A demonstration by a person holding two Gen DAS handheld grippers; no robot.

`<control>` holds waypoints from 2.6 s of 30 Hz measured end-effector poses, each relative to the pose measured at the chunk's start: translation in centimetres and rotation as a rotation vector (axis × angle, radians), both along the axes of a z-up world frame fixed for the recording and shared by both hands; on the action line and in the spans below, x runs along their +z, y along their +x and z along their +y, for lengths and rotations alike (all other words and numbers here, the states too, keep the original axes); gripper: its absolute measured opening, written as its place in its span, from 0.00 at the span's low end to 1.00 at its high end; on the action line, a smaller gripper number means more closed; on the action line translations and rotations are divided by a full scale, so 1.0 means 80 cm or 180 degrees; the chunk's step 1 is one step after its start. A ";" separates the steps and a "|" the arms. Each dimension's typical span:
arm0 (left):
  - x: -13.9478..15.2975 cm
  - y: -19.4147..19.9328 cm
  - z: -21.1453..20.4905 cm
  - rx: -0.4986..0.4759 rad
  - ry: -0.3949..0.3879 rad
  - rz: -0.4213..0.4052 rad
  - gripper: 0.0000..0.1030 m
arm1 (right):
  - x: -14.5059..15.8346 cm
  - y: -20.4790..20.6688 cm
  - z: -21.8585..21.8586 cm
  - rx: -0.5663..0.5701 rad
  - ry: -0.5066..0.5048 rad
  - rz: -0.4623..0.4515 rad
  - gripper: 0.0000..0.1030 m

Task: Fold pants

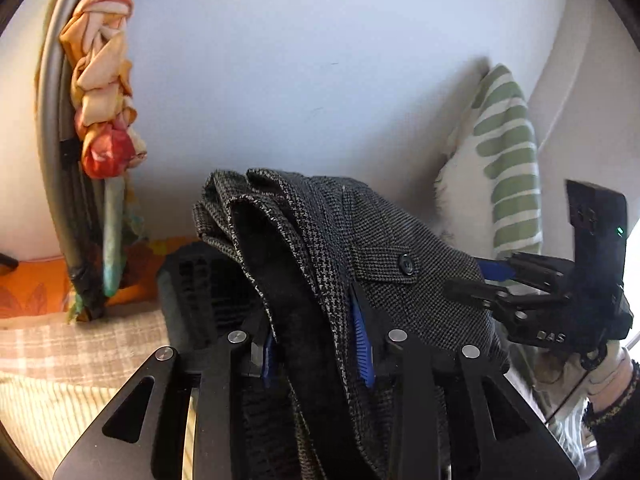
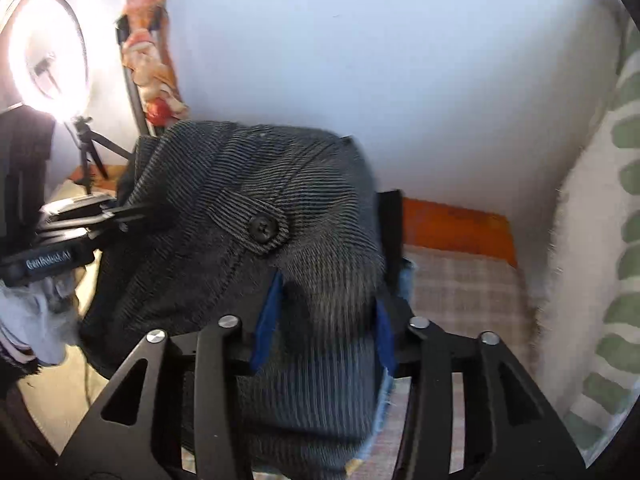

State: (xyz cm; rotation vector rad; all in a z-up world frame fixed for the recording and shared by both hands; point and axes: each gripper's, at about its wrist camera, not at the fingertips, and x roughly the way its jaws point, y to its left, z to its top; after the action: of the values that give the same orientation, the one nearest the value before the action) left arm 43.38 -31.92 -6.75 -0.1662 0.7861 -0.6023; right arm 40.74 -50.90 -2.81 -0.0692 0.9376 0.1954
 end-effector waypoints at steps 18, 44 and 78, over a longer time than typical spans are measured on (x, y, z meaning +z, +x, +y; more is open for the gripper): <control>0.060 -0.020 0.033 0.0194 0.0317 -0.0379 0.57 | 0.007 -0.045 -0.019 -0.0290 0.0098 0.0053 0.44; 0.119 -0.199 0.105 0.0049 0.0386 -0.0687 0.78 | 0.095 -0.209 0.092 -0.0516 0.0007 -0.0333 0.72; 0.035 -0.336 0.199 0.0124 0.0599 -0.0789 0.80 | 0.040 -0.320 0.239 -0.0868 -0.0121 -0.0869 0.96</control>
State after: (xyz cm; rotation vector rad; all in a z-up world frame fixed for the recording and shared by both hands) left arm 16.48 -16.03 -3.96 0.0653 0.5936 -0.4977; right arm 15.10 -31.76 0.40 -0.0021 0.6696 -0.0835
